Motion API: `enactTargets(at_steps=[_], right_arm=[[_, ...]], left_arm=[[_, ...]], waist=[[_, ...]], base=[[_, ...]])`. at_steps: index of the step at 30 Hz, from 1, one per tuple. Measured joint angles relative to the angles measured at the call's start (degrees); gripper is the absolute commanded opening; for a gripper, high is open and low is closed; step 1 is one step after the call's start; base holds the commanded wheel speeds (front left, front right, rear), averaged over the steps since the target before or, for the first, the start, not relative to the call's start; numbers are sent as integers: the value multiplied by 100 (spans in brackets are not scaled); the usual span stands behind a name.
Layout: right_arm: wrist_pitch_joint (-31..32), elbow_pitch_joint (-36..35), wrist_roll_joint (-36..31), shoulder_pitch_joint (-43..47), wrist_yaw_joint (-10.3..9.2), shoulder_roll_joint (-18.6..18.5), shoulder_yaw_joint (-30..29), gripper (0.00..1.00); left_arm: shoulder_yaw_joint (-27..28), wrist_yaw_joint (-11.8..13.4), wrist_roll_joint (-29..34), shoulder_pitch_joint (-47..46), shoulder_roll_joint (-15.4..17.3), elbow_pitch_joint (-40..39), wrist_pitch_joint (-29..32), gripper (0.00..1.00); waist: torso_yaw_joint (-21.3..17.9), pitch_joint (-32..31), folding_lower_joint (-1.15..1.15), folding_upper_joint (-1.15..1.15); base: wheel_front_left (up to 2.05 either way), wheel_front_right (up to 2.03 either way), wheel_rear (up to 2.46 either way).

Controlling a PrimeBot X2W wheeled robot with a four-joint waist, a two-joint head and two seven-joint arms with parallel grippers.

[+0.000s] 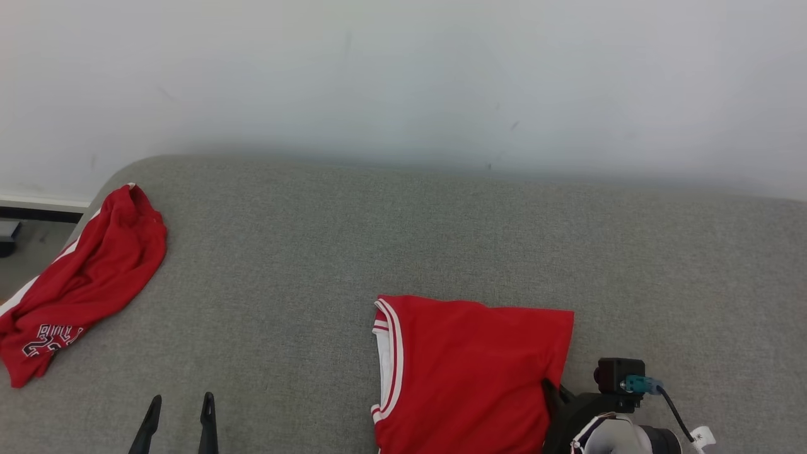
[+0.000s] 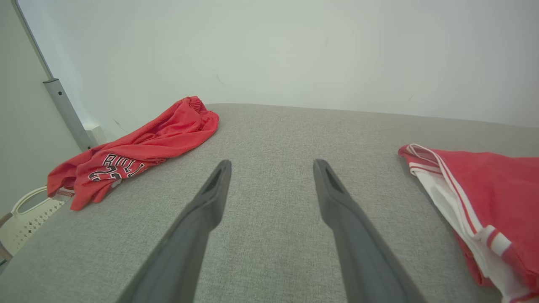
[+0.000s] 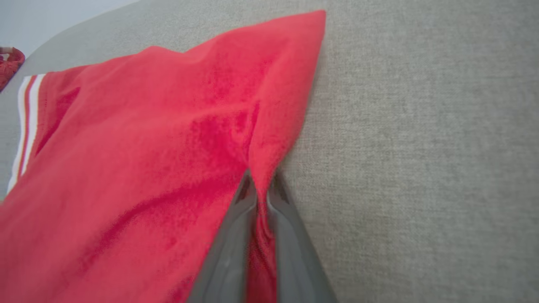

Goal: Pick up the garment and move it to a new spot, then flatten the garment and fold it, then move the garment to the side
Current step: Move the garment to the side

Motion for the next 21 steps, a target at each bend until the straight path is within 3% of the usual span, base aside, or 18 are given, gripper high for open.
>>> enactTargets(at_steps=[7,21], right_arm=[[-225,293,-109,-732,8,-247,175,0],[-44,209,-762,-2780,8,-2068,1038,0]], left_arm=[[78,0,-27,-8,-47,-66,0,100],[333,-42,-49,-605,82,-578,-1,100]], waist=[[-79,60,0,0],[-299,1021,1,1]], base=[[0,0,0],[0,0,0]])
